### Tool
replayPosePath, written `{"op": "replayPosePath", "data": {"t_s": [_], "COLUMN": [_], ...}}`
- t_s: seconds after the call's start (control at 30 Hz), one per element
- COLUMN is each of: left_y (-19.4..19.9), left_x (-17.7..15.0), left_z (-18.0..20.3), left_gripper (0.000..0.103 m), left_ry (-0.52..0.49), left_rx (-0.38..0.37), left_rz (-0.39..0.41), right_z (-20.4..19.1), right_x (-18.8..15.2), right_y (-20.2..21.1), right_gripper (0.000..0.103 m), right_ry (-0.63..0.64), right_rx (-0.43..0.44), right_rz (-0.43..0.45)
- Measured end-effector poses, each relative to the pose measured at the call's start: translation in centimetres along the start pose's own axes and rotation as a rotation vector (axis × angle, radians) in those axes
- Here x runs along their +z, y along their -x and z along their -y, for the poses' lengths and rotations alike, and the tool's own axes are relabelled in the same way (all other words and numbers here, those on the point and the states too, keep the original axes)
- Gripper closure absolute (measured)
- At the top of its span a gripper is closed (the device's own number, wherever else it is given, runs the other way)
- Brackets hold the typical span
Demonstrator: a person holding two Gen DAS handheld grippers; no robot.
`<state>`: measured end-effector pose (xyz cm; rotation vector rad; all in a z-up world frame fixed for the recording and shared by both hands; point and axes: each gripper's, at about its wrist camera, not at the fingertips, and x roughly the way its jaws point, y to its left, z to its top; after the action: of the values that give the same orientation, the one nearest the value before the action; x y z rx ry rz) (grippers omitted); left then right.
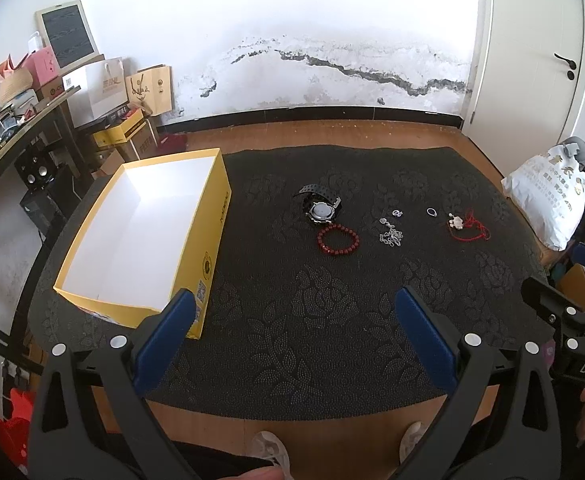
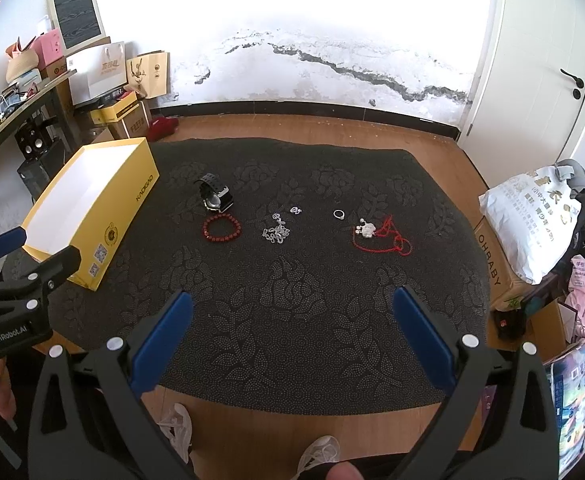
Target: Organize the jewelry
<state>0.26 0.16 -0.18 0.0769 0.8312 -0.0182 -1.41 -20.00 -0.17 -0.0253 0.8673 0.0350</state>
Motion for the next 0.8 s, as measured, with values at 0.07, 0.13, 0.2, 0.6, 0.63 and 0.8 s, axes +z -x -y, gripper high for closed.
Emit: {"op": "replayPosePath", "data": {"t_s": [0.07,0.13,0.2,0.6,0.63,0.8], "left_y": [0.05,0.06,0.08,0.03,0.03,0.00], "left_x": [-0.03,-0.07,-0.02,-0.18,-0.22,-0.10], "left_z": [-0.26,-0.20,-0.27,-0.38,-0.40,-0.37], "left_gripper": [0.006,0.006,0.006,0.006,0.006,0.006], "left_ry": [0.005,0.002,0.004,0.002,0.002,0.001], "left_rx": [-0.003,-0.001,0.000,0.003,0.003,0.004], "left_rz": [0.001,0.002,0.002,0.004,0.004,0.004], "right_z": [0.04,0.07,0.14,0.19,0.25,0.22], "right_x": [0.03,0.02,0.02,0.12,0.14,0.18], "right_y": [0.00,0.03,0.00,0.02,0.02,0.09], "right_gripper": [0.006,0.006,0.006,0.006,0.006,0.006], "right_ry": [0.001,0.000,0.001,0.003,0.003,0.007], "right_rx": [-0.002,0.001,0.001,-0.001,-0.001,-0.003], "right_rz": [-0.001,0.001,0.001,0.000,0.001,0.003]}}
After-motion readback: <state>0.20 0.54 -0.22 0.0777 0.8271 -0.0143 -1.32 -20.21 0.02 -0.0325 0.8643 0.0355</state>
